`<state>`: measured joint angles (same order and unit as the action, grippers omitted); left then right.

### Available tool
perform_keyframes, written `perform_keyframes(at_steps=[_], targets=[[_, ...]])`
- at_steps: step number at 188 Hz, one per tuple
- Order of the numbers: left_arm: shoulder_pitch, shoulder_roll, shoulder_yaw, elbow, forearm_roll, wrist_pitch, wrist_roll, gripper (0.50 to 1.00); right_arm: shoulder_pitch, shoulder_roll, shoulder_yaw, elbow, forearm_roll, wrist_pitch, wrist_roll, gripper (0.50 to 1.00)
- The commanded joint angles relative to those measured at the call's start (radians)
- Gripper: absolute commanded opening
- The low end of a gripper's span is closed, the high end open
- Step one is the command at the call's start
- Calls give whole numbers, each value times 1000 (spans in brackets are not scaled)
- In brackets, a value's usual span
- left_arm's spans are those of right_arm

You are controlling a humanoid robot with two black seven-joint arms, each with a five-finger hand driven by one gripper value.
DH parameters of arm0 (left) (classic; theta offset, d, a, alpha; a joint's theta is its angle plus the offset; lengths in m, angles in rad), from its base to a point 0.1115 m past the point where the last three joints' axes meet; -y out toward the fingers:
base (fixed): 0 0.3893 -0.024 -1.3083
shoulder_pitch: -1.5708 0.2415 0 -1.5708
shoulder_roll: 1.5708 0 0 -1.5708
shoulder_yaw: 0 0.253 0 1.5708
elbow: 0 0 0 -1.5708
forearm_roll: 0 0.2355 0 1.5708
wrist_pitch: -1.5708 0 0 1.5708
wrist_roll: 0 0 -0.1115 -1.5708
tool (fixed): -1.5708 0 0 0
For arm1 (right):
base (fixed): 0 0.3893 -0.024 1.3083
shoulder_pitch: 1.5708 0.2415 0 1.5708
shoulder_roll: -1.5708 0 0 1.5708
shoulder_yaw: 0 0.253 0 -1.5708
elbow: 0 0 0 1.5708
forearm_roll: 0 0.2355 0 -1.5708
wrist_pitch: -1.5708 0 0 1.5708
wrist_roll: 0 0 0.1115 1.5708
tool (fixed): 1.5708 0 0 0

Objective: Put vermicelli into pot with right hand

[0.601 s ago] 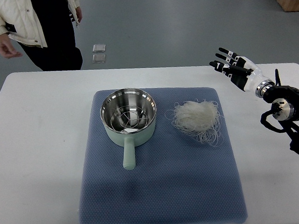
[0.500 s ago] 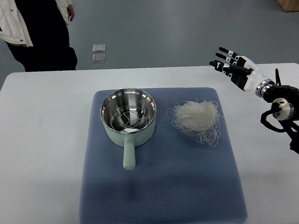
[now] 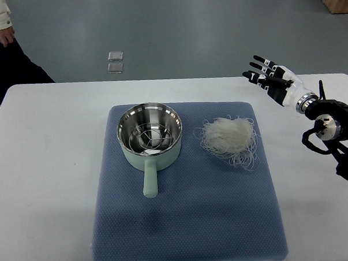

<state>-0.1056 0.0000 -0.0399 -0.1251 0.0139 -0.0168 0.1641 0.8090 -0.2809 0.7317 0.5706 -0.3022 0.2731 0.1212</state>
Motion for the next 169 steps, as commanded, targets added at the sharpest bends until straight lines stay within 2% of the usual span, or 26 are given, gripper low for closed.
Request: perform_keyframes(at_steps=[1, 83, 144, 169], targets=[[0, 0, -1, -1, 0, 0, 0, 1000, -1, -4, 0, 2, 0, 3, 0, 928], [0, 0, -2, 1, 0, 0, 0, 1000, 2, -14, -3, 18, -46, 8, 0, 926], [0, 0, -2, 2, 0, 0, 0, 1000, 7, -23, -5, 25, -156, 61, 0, 928], [0, 0, 0, 7, -2, 0, 0, 1000, 16, -46, -21, 52, -304, 123, 0, 926]])
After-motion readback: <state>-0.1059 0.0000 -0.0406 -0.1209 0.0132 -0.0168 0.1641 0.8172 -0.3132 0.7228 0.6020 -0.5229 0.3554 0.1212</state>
